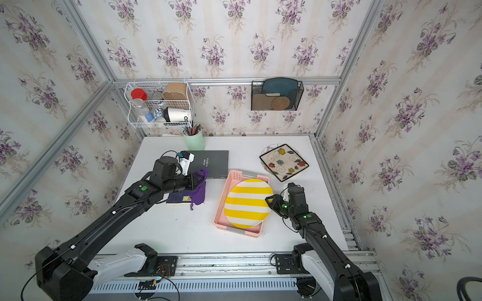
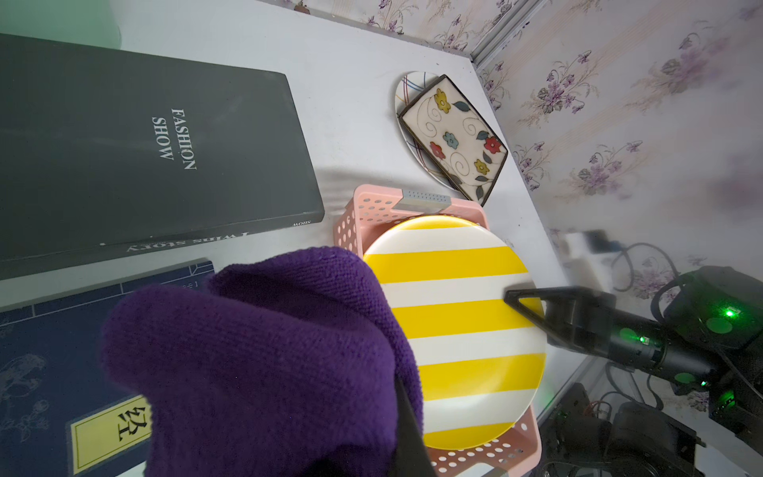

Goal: Wipe the wet plate dry
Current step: Pick up the plate from the bin.

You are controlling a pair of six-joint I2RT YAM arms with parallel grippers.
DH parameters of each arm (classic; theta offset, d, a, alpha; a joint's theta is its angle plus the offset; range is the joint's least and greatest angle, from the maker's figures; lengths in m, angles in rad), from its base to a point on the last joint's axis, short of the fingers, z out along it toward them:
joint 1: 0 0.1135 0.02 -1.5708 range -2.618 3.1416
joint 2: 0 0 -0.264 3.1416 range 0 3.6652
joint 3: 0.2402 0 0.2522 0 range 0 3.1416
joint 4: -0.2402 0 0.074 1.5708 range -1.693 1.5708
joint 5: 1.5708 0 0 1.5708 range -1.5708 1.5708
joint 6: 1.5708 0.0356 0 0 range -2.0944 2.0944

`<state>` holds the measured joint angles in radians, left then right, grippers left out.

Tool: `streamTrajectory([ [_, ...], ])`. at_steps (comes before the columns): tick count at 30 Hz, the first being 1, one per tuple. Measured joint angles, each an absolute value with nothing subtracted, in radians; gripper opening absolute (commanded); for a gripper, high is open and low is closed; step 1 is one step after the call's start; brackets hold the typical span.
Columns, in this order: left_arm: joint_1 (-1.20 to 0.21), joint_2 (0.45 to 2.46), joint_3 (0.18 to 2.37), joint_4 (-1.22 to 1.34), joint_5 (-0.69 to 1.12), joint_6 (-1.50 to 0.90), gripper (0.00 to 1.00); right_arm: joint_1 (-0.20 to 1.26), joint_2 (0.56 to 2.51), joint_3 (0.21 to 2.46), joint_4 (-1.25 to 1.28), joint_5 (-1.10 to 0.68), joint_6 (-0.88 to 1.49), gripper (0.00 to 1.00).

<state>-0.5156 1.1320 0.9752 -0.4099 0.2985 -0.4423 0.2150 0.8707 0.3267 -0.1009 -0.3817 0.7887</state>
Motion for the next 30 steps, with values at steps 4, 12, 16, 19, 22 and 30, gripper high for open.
streamTrajectory([
  [4, -0.516, 1.138, 0.973, -0.402, 0.309, -0.448, 0.0, 0.221, 0.87, 0.327, -0.062, -0.379, 0.793, 0.16],
  [12, -0.516, 1.157, 0.97, -0.38, 0.335, -0.467, 0.0, 0.225, 0.827, 0.324, -0.129, -0.321, 0.785, 0.35],
  [16, -0.516, 1.158, 0.97, -0.366, 0.339, -0.47, 0.0, 0.229, 0.792, 0.324, -0.142, -0.309, 0.786, 0.15],
  [19, -0.516, 1.159, 0.97, -0.36, 0.34, -0.474, 0.0, 0.228, 0.791, 0.321, -0.125, -0.315, 0.787, 0.0],
  [22, -0.516, 1.161, 0.97, -0.358, 0.342, -0.478, 0.0, 0.229, 0.815, 0.322, -0.101, -0.327, 0.789, 0.0],
  [30, -0.522, 1.15, 0.97, -0.341, 0.391, -0.492, 0.0, 0.235, 0.765, 0.409, -0.199, -0.304, 0.775, 0.0],
])
